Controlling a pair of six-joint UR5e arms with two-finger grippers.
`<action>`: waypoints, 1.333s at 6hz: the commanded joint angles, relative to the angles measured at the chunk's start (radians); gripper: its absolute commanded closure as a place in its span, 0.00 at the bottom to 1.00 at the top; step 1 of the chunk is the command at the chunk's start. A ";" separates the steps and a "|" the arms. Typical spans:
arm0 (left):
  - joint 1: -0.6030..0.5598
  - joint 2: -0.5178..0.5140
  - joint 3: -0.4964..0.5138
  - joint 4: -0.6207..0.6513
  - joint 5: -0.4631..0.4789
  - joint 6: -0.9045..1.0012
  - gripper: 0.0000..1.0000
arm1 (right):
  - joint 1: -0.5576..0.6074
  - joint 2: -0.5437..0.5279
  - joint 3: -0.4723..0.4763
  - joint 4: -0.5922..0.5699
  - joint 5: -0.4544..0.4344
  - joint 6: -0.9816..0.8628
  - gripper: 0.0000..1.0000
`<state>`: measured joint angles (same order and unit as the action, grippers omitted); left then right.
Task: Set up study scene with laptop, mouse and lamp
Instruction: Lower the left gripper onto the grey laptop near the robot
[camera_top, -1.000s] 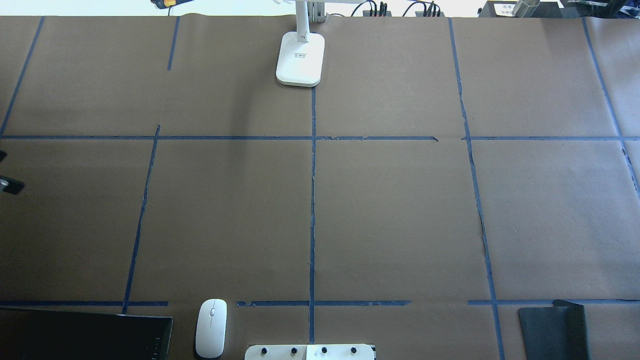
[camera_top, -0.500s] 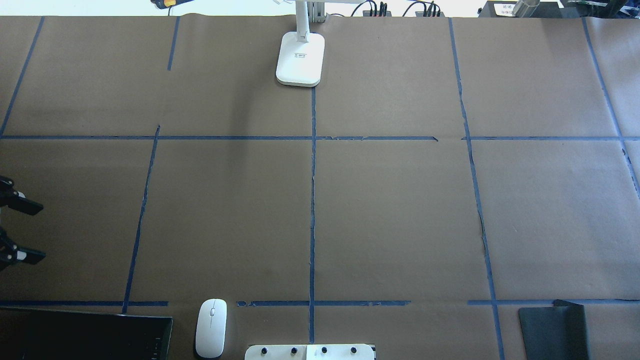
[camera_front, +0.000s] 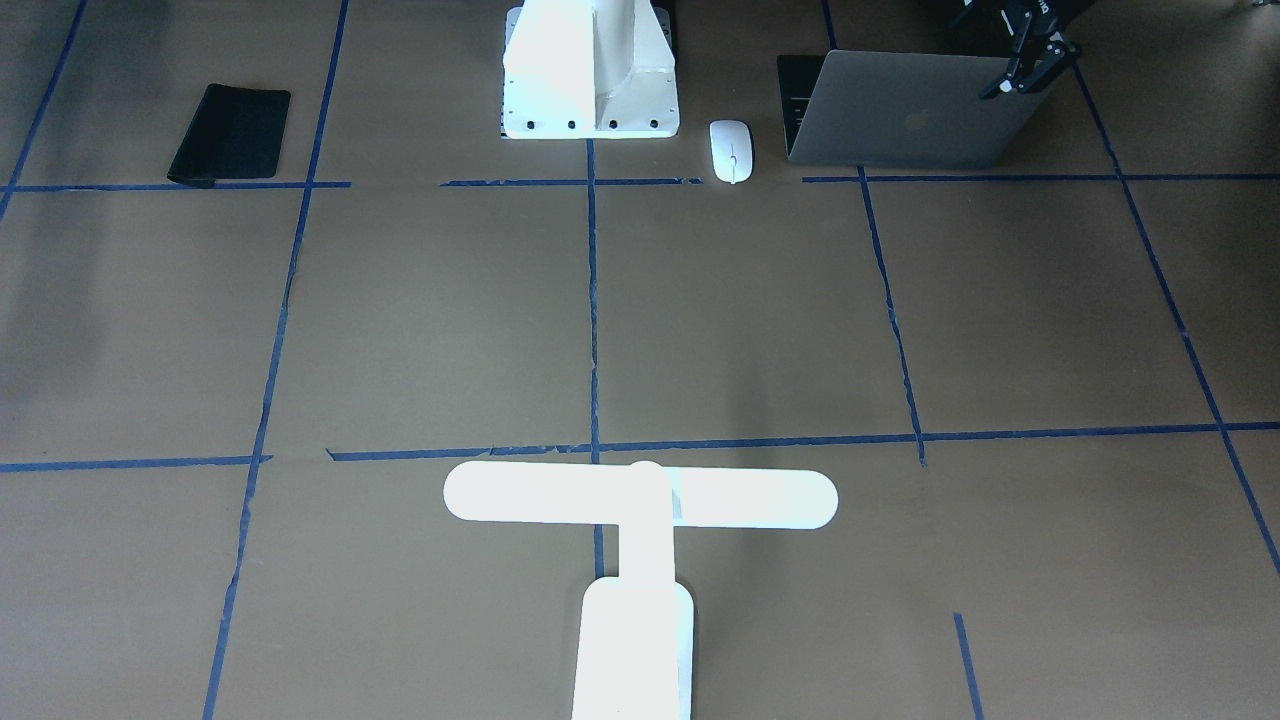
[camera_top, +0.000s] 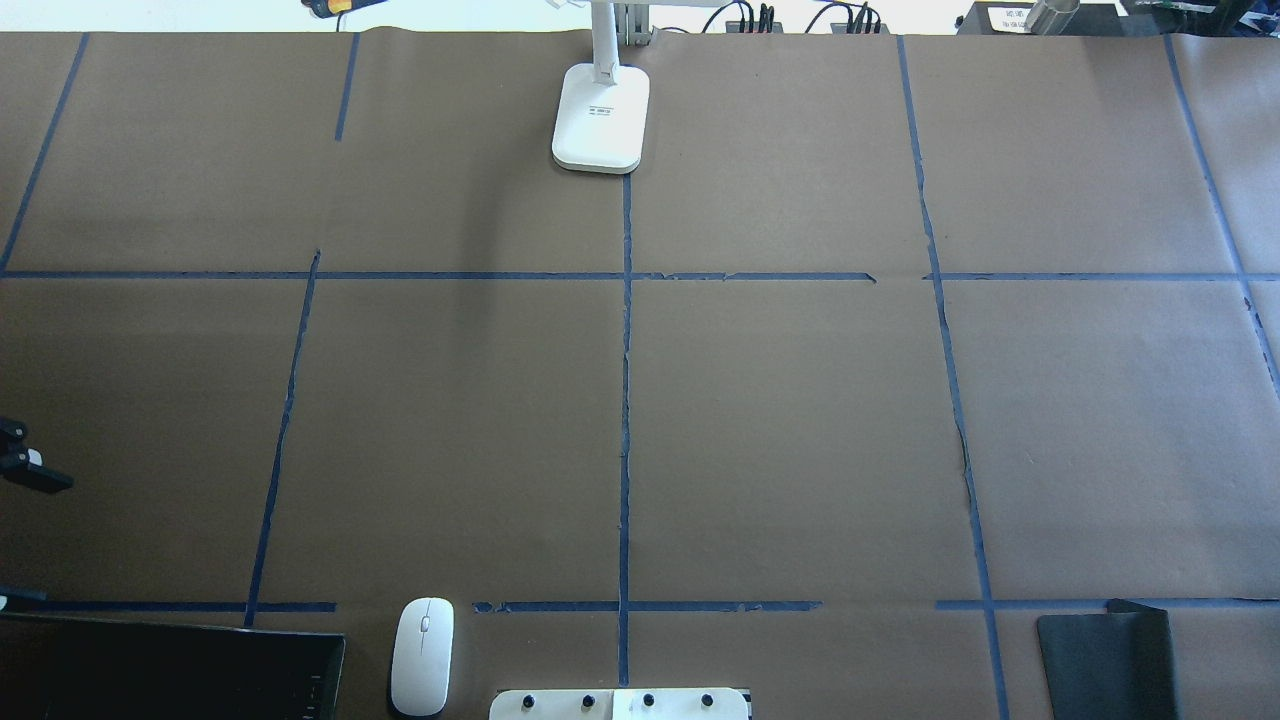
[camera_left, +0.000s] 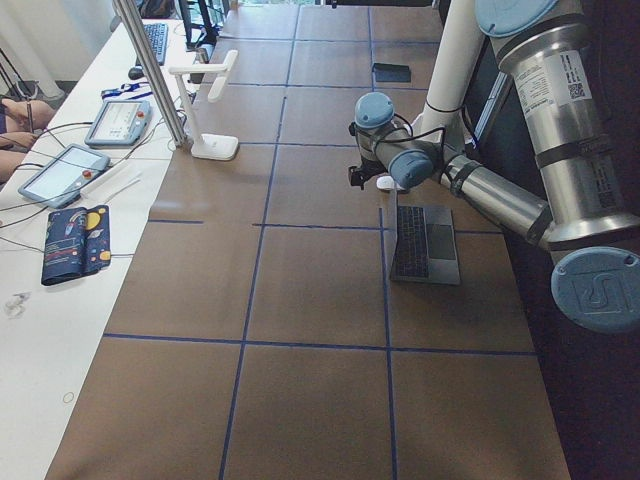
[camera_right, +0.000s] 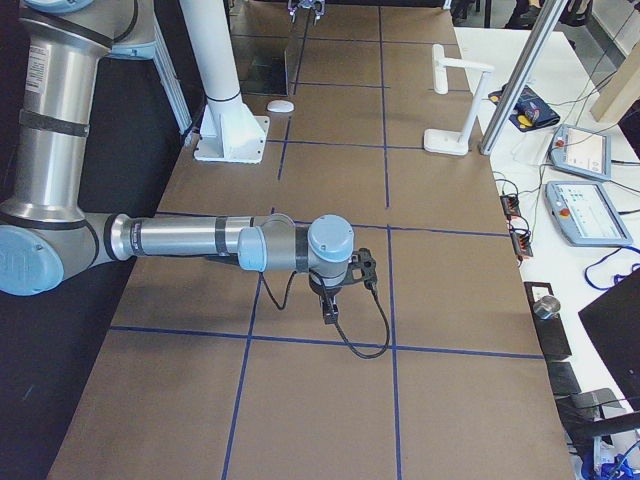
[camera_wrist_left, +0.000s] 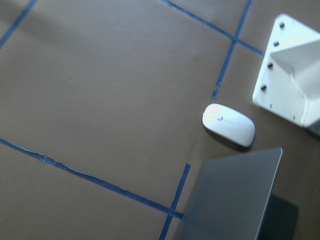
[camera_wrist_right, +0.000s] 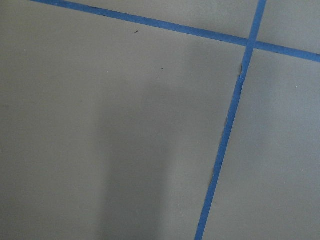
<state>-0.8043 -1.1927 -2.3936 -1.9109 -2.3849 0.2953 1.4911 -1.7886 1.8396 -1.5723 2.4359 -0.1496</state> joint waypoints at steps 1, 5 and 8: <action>0.135 0.038 0.002 -0.027 0.087 0.004 0.03 | 0.000 0.000 0.000 0.000 -0.001 -0.001 0.00; 0.175 0.015 0.039 -0.024 0.087 0.010 0.42 | 0.000 0.000 0.000 0.000 -0.005 -0.001 0.00; 0.163 -0.014 0.039 -0.017 0.086 0.158 1.00 | 0.000 -0.002 -0.003 0.000 -0.008 -0.002 0.00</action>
<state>-0.6342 -1.1956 -2.3548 -1.9303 -2.2982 0.3800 1.4911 -1.7898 1.8372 -1.5723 2.4288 -0.1518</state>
